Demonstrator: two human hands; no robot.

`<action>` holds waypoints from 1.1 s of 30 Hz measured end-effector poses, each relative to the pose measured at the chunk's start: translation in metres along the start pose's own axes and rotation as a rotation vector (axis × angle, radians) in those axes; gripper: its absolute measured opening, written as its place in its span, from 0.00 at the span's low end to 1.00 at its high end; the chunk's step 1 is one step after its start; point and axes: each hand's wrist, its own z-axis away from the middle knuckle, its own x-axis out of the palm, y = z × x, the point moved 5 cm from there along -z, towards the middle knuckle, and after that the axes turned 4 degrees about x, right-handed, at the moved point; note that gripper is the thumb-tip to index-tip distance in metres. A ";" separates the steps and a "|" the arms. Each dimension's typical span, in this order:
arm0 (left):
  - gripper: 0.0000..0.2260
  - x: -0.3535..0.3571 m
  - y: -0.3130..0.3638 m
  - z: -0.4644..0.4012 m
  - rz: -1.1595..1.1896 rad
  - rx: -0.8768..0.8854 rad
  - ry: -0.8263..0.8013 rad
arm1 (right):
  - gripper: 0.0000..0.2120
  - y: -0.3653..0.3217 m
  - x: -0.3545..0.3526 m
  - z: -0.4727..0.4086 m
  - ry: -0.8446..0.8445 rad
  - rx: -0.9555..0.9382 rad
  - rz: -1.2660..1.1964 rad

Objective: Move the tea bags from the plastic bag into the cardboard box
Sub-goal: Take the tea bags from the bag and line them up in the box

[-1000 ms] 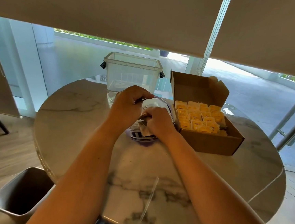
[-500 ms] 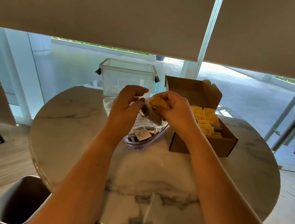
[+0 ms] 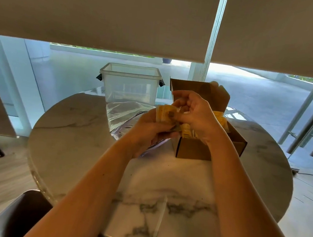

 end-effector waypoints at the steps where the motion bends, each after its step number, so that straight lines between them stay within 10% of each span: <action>1: 0.10 -0.003 0.000 -0.001 -0.032 0.018 0.024 | 0.21 0.000 -0.003 0.000 0.039 0.001 0.001; 10: 0.09 -0.016 0.006 -0.006 -0.552 0.183 0.192 | 0.05 0.012 -0.003 0.003 -0.008 0.209 0.003; 17: 0.06 -0.012 -0.007 -0.009 -0.063 -0.015 0.155 | 0.06 0.029 -0.069 0.003 0.300 0.262 -0.148; 22: 0.05 -0.010 -0.012 -0.007 -0.009 -0.074 0.158 | 0.12 0.052 -0.123 0.012 0.566 0.305 0.324; 26: 0.06 -0.011 -0.009 -0.008 -0.017 -0.025 0.167 | 0.10 0.058 -0.131 0.010 0.455 0.294 0.770; 33: 0.08 -0.016 -0.010 -0.007 -0.132 -0.002 0.188 | 0.19 0.081 -0.117 -0.005 0.265 0.416 0.846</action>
